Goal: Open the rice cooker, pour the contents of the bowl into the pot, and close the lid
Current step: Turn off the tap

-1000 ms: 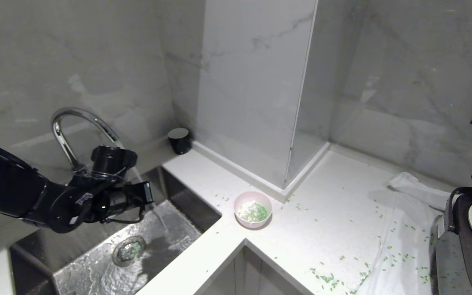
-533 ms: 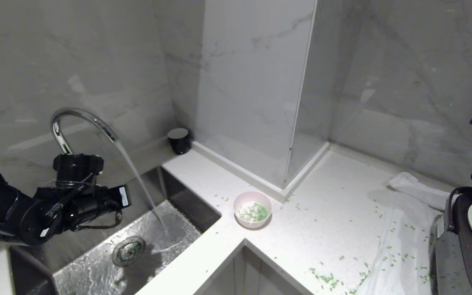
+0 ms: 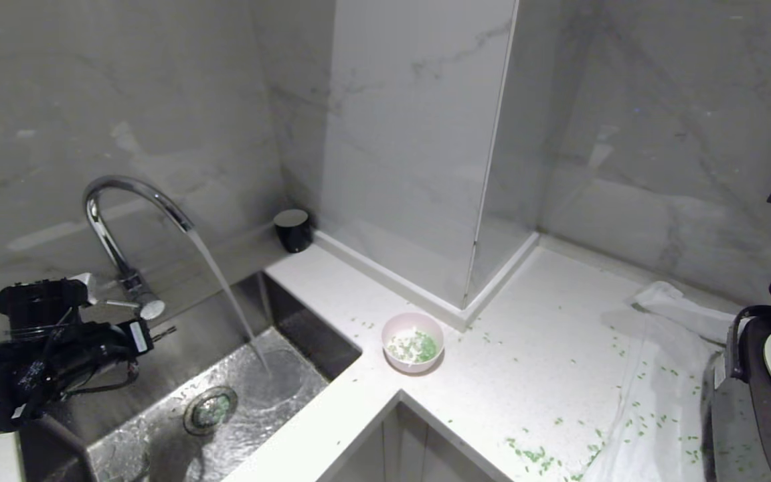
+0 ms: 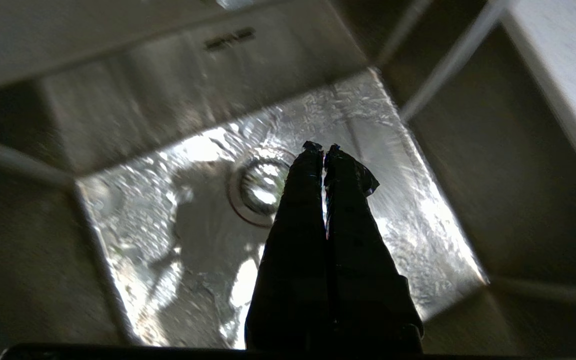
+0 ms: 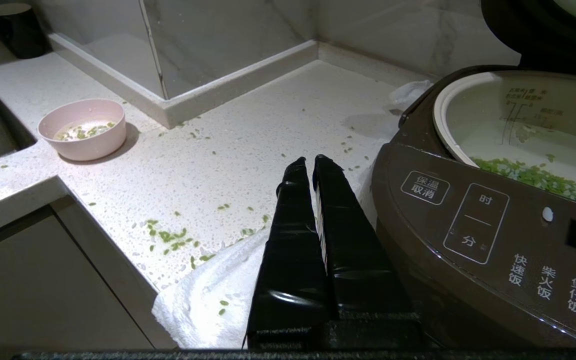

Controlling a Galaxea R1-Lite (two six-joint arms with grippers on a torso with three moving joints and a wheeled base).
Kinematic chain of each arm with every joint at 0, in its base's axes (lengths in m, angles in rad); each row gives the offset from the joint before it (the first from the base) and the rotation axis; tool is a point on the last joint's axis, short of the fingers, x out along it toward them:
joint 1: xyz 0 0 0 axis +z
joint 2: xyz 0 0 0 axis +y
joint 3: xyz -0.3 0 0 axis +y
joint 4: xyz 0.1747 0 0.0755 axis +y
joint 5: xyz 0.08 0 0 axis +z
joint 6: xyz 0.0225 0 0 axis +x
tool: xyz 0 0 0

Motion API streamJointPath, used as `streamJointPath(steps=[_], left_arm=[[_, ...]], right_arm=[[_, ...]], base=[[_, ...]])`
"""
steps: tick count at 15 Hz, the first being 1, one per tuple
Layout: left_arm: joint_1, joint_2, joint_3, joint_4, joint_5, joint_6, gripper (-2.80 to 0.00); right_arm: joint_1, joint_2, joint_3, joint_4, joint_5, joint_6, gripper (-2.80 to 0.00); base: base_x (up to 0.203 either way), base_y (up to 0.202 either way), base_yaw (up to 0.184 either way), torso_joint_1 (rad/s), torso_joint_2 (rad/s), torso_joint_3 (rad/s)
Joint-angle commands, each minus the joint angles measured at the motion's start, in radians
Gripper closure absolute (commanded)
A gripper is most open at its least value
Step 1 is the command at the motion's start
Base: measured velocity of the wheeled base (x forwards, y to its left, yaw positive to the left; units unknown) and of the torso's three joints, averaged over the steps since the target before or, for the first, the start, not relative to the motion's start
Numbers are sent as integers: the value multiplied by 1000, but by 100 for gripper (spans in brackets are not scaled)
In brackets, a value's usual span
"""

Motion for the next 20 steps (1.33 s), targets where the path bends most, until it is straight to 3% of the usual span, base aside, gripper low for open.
streamJointPath(steps=[1, 4, 7, 10, 20], left_arm=[[13, 65, -25, -8, -1, 4, 0], [32, 173, -157, 2, 12, -15, 0], [91, 180, -257, 130, 14, -51, 0], [114, 200, -355, 151, 15, -67, 0], [164, 301, -602, 267, 17, -69, 0]], right_arm=[[0, 1, 2, 0, 0, -1, 0], [0, 1, 2, 0, 0, -1, 0], [0, 1, 2, 0, 0, -1, 0], [0, 1, 2, 0, 0, -1, 0], [0, 1, 2, 0, 0, -1, 0]], base=[[0, 0, 0, 0, 0, 0], [0, 0, 0, 0, 0, 0], [0, 0, 0, 0, 0, 0], [0, 0, 0, 0, 0, 0], [0, 0, 0, 0, 0, 0]])
